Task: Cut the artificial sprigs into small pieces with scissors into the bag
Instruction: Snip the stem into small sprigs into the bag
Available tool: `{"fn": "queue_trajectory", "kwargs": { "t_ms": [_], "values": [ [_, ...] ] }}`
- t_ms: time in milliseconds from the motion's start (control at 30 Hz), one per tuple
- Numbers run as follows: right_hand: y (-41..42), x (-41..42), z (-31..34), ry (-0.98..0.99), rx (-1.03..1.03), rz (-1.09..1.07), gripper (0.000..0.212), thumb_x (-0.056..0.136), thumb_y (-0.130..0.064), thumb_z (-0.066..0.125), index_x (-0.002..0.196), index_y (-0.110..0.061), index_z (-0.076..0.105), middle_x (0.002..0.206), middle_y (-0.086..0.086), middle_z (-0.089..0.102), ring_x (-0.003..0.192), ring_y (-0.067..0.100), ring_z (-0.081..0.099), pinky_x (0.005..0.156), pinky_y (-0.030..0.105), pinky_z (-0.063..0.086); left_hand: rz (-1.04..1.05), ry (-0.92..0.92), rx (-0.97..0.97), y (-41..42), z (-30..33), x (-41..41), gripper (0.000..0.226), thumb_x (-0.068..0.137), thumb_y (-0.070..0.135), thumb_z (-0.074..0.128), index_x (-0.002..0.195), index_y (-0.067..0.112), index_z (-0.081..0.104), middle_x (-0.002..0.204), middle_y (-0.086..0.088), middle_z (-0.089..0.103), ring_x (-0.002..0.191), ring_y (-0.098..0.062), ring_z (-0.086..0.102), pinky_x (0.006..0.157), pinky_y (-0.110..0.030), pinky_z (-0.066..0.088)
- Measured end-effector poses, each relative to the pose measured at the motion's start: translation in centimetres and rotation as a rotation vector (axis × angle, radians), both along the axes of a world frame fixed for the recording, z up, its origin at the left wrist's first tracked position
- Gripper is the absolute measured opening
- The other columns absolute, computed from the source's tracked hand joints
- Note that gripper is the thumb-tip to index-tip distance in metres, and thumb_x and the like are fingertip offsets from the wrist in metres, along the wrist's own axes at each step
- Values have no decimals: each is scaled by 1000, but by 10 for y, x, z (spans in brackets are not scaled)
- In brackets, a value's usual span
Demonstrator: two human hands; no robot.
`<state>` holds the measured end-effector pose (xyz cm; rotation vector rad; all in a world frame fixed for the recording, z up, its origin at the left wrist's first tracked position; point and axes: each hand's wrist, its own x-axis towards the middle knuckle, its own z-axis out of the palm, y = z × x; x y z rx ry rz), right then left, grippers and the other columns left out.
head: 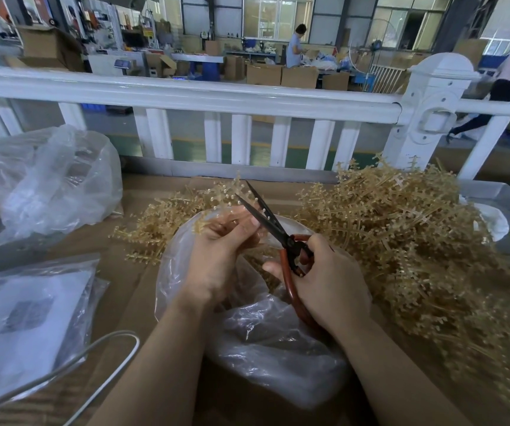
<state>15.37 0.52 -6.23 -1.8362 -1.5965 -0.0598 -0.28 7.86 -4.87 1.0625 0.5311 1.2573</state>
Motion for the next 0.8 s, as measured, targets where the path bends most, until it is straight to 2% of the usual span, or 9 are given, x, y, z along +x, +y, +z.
{"fn": "queue_trajectory", "kwargs": {
  "t_ms": [200,333,400,500,633,733,800],
  "values": [
    [0,1,0,-6,-14,-12,80,60,-103,29,95,-34,50,70,-21,54,63,-1,49,52,16,35,2,-46,-35,0,-1,2,7,77,11,71,78,11,78,75,-5,73,67,-14,70,64,-25,57],
    [1,1,-1,-17,-23,-15,83,61,-103,29,95,-31,53,69,-18,55,66,6,56,57,26,47,-18,-70,-46,1,-1,2,7,79,9,70,75,10,75,69,-4,71,63,-14,69,61,-25,56],
    [1,0,-2,-17,-22,-12,85,60,-104,26,94,-31,54,69,-19,55,66,4,57,59,27,50,-7,-72,-56,1,-2,2,4,77,10,71,78,7,73,69,-4,71,63,-14,68,62,-24,56],
    [1,0,-2,-18,-21,-14,85,60,-104,28,96,-32,55,70,-21,54,66,-1,54,56,21,45,25,-49,-53,3,-4,2,10,76,13,72,82,6,72,69,-5,69,64,-13,66,65,-23,56],
    [0,0,0,-41,-2,-19,85,62,-103,26,100,-32,55,69,-25,49,61,-6,44,55,9,29,20,-41,-26,3,-5,0,6,77,15,72,78,10,75,70,-5,69,65,-13,65,67,-23,56],
    [0,-1,1,-69,20,-39,81,64,-102,24,97,-33,51,65,-28,42,58,-13,34,54,7,21,6,-16,-43,3,-4,-1,4,75,14,73,76,12,77,70,-4,70,65,-13,68,64,-23,56],
    [0,-1,0,-68,29,-36,76,65,-102,24,94,-35,47,64,-28,40,58,-15,33,54,7,21,-2,29,-51,2,-3,-1,3,73,16,75,74,15,78,71,-4,72,67,-14,69,65,-22,56]
  ]
}}
